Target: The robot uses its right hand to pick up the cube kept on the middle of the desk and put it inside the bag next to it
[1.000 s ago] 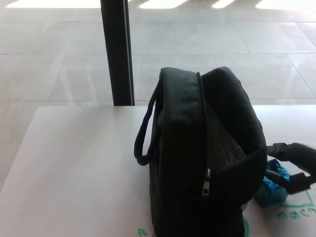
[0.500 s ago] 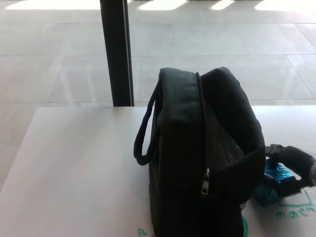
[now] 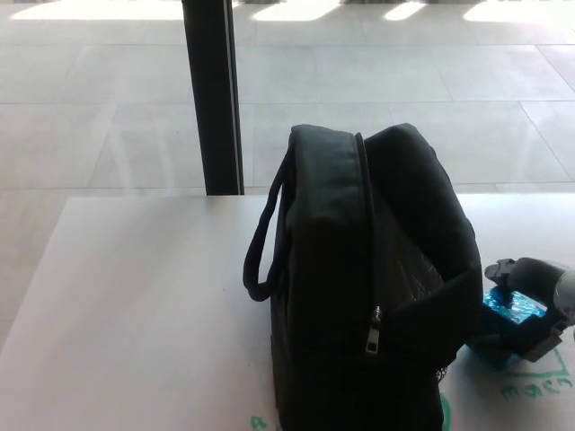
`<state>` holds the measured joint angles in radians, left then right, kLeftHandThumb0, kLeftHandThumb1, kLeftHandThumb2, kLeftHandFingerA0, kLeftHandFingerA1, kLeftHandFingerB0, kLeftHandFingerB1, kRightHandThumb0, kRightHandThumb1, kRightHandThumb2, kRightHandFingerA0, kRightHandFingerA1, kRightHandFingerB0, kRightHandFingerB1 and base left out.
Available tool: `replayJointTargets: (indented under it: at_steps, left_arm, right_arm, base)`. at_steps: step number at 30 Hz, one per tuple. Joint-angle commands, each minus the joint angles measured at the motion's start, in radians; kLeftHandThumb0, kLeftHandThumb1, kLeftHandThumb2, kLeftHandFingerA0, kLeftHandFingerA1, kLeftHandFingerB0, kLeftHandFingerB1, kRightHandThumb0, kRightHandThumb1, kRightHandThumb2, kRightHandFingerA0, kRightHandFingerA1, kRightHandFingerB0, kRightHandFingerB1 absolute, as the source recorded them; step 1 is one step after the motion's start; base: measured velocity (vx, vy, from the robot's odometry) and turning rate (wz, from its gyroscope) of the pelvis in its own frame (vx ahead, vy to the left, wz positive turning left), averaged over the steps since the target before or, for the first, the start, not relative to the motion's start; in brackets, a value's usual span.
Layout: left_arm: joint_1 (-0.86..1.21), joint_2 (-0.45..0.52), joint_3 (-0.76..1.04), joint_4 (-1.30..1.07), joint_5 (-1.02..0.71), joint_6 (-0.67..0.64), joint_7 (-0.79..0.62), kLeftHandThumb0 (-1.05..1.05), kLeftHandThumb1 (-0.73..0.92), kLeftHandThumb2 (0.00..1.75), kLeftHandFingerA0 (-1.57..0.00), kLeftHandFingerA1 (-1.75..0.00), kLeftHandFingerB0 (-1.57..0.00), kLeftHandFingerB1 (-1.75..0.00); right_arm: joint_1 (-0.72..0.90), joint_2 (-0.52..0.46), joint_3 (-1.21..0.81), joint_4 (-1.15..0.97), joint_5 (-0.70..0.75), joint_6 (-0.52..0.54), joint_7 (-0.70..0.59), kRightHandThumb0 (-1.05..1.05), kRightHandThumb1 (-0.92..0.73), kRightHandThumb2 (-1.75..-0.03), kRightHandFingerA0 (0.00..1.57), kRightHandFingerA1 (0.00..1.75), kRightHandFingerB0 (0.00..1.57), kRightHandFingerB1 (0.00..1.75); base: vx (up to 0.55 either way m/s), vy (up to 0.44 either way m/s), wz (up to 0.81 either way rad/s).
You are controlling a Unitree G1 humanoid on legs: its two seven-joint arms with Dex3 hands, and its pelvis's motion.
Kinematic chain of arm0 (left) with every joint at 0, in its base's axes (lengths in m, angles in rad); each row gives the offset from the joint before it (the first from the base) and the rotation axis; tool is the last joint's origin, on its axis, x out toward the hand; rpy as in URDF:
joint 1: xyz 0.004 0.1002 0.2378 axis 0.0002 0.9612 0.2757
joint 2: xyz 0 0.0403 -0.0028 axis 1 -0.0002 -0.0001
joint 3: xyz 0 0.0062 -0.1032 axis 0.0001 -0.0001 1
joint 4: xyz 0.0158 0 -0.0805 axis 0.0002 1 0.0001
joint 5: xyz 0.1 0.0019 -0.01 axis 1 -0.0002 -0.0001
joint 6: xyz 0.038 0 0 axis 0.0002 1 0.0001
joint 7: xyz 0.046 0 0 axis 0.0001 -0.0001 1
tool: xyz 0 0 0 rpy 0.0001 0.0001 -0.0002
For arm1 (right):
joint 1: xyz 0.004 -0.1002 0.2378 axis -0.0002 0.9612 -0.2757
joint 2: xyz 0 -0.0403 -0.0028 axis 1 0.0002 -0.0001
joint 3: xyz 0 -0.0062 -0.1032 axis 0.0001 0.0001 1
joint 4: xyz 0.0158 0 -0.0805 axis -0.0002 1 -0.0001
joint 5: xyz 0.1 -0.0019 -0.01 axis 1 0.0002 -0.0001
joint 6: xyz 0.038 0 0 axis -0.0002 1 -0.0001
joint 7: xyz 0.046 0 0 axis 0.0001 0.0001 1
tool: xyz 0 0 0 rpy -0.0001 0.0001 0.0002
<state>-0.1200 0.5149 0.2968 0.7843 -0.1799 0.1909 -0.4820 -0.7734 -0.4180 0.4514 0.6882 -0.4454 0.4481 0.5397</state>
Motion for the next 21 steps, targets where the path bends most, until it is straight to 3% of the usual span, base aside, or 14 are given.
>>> replayJointTargets:
  at_steps: [1,2,5,6,7,8,9,11,13,15,16,19,20,21]
  left_arm:
    - [-0.017,0.019,0.008,0.017,0.001,-0.006,0.018,-0.8,0.49,0.86,-0.33,-0.61,-0.3,-0.53]
    - [-0.016,0.025,-0.001,0.011,0.007,0.003,0.01,-0.79,0.67,0.63,-0.33,-0.57,-0.3,-0.45]
    - [-0.012,0.032,-0.016,0.007,0.017,-0.006,0.002,-0.81,0.68,0.61,-0.33,-0.56,-0.31,-0.44]
    - [-0.015,0.03,-0.009,0.01,0.008,0.004,0.006,-0.83,0.51,0.98,-0.31,-0.61,-0.2,-0.5]
    - [-0.017,0.029,-0.007,0.015,0.008,0.002,0.009,-0.82,0.65,0.63,-0.33,-0.56,-0.32,-0.45]
    - [-0.018,0.029,-0.009,0.019,0.01,-0.004,0.011,-0.82,0.65,0.63,-0.33,-0.56,-0.32,-0.45]
    - [-0.017,0.034,-0.01,0.014,0.01,0.01,0.007,-0.86,0.52,0.98,-0.31,-0.6,-0.23,-0.5]
    - [-0.014,0.037,-0.021,0.016,0.023,-0.007,0.006,-0.86,0.52,0.99,-0.32,-0.6,-0.23,-0.5]
    - [-0.016,0.023,-0.002,0.008,0.006,0.016,0.032,-0.76,0.46,0.95,-0.36,-0.63,-0.28,-0.53]
    - [-0.01,0.026,-0.01,0.002,0.015,0.003,0.026,-0.75,0.47,0.96,-0.36,-0.63,-0.27,-0.53]
    - [-0.01,0.028,-0.014,0.011,0.012,0.0,0.005,-0.79,0.66,0.62,-0.34,-0.56,-0.33,-0.46]
    - [-0.01,0.023,-0.003,0.01,0.003,0.008,0.016,-0.77,0.64,0.6,-0.34,-0.56,-0.34,-0.46]
    - [-0.01,0.024,-0.004,0.006,0.003,0.014,0.016,-0.73,0.47,0.95,-0.35,-0.63,-0.24,-0.52]
    - [-0.009,0.025,-0.003,0.005,0.003,0.015,0.015,-0.73,0.47,0.95,-0.35,-0.63,-0.24,-0.52]
  right_arm:
    - [0.022,0.005,0.061,0.046,-0.018,0.027,0.124,-0.7,-0.46,-0.72,0.07,0.51,0.0,0.0]
    - [0.019,0.011,0.073,0.055,-0.024,0.034,0.125,-0.64,-0.36,-0.66,0.05,0.52,0.0,0.0]
    - [0.036,0.017,0.104,0.035,-0.062,0.025,0.068,-0.53,-0.35,-0.67,0.26,0.64,0.0,0.09]
    - [0.044,0.022,0.121,0.023,-0.088,0.035,0.031,-0.49,-0.37,-0.67,0.33,0.65,0.0,0.05]
    - [0.054,0.022,0.129,0.012,-0.102,0.029,0.004,-0.37,-0.38,-0.73,0.45,0.7,0.0,0.19]
    - [0.062,0.021,0.133,0.004,-0.108,0.016,-0.014,-0.37,-0.38,-0.73,0.45,0.7,0.0,0.19]
    - [0.097,0.03,0.137,-0.03,-0.132,0.019,-0.091,-0.25,-0.54,-0.59,0.77,0.86,0.03,0.23]
    - [0.134,0.019,0.135,-0.07,-0.15,-0.009,-0.152,-0.27,-0.6,-0.62,0.77,1.04,0.09,0.25]
    - [0.185,0.006,0.131,-0.09,-0.171,-0.108,-0.274,-0.26,-0.79,-0.62,0.49,1.47,0.24,0.33]
    - [0.201,-0.005,0.13,-0.094,-0.177,-0.164,-0.317,-0.29,-0.77,-0.64,0.53,1.42,0.37,0.38]
    - [0.214,-0.009,0.141,-0.102,-0.197,-0.168,-0.343,-0.32,-0.7,-0.63,0.59,1.45,0.7,0.54]
    - [0.215,-0.014,0.156,-0.095,-0.217,-0.179,-0.342,-0.31,-0.69,-0.63,0.64,1.47,0.72,0.56]
    - [0.209,-0.016,0.167,-0.091,-0.227,-0.168,-0.326,-0.31,-0.72,-0.64,0.67,1.41,0.64,0.5]
    - [0.209,-0.014,0.169,-0.087,-0.229,-0.17,-0.328,-0.31,-0.72,-0.64,0.67,1.41,0.64,0.5]
  base:
    - [0.0,0.0,0.0]
    - [0.0,0.0,0.0]
    - [0.0,0.0,0.0]
    - [0.0,0.0,0.0]
    - [0.0,0.0,0.0]
    - [0.0,0.0,0.0]
    - [0.0,0.0,0.0]
    - [0.0,0.0,0.0]
    - [0.0,0.0,0.0]
    - [0.0,0.0,0.0]
    - [0.0,0.0,0.0]
    - [0.0,0.0,0.0]
    - [0.0,0.0,0.0]
    - [0.0,0.0,0.0]
